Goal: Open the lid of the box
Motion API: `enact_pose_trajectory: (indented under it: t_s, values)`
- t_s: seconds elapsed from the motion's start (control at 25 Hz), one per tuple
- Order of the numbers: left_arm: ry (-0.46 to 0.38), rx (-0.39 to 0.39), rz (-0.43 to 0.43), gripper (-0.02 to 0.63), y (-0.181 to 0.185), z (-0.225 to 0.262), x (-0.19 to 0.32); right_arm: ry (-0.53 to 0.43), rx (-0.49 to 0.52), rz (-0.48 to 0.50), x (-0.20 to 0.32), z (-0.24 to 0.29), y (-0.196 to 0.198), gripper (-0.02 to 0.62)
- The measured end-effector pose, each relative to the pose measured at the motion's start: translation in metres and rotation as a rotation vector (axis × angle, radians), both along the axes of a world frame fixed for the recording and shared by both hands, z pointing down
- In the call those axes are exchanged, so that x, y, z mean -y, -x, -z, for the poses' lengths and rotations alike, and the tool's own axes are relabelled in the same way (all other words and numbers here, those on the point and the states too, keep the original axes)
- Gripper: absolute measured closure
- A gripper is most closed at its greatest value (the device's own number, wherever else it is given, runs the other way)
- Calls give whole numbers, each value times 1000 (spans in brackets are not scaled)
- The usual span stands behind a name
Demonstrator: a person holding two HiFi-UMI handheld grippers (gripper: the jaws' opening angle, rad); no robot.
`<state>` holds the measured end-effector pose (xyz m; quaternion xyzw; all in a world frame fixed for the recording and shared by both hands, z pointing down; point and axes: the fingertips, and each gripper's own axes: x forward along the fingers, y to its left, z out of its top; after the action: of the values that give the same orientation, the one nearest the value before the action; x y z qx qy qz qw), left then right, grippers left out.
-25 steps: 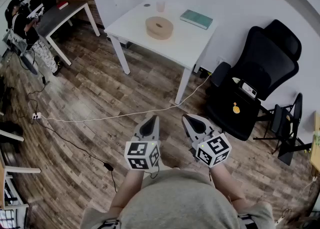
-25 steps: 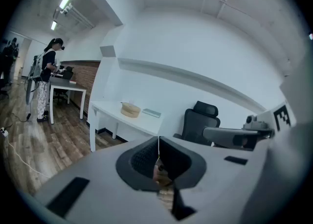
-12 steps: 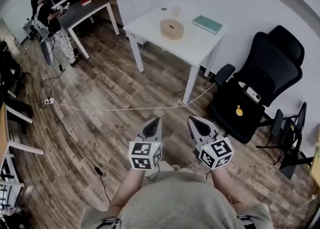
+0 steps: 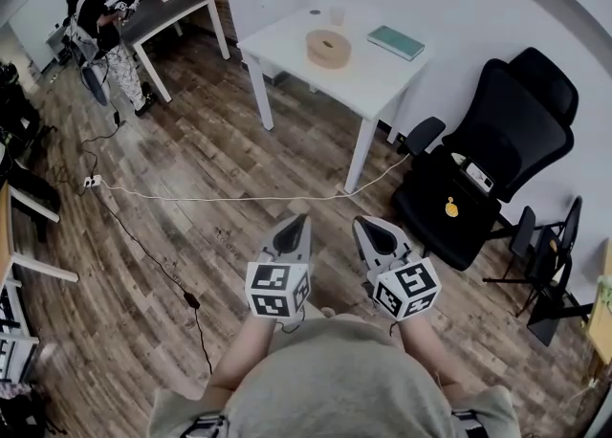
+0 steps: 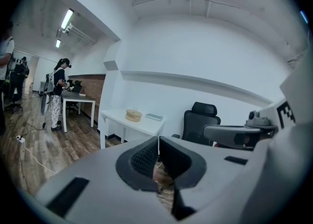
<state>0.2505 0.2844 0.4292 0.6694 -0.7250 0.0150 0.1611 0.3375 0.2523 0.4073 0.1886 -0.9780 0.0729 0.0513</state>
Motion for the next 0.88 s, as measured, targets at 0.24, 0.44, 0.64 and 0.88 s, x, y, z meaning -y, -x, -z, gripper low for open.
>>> enact_pose_trajectory:
  t_s: [0.24,0.44,0.64,0.88]
  values:
    - [-8,5,6,598,-13,-1,3,8,9,0,5,0,-11,598]
    - [-9,18,2,597,-21,-1,8,18,-1,0,11,-5,-20,597]
    - [-10,15,0,597,-24,-2,11,41,3,11,15,-10,-20,595]
    - [-6,13,16,594,-21,-3,13,56,-4,28,19,-13,-18,577]
